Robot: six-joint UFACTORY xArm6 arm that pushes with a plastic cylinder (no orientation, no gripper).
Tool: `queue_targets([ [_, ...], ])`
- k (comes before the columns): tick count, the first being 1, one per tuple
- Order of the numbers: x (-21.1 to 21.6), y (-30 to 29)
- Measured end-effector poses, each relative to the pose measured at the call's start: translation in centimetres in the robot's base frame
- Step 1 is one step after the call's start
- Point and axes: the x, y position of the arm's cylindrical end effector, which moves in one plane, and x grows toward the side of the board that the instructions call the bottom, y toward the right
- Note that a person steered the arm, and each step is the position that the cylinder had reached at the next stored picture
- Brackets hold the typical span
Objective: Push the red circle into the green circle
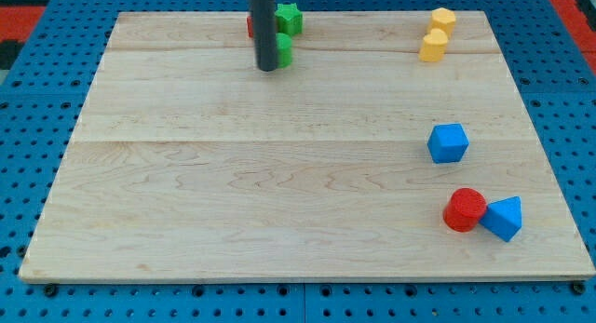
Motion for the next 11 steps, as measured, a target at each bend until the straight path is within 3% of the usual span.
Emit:
queue_targets([
  [2,-0.9,0.7],
  [5,4.1,21.8],
  [6,8.6,28.1],
  [7,14.9,31.0],
  [8,20.6,28.5],
  [9,23.5,25.3],
  [11,24.5,18.3],
])
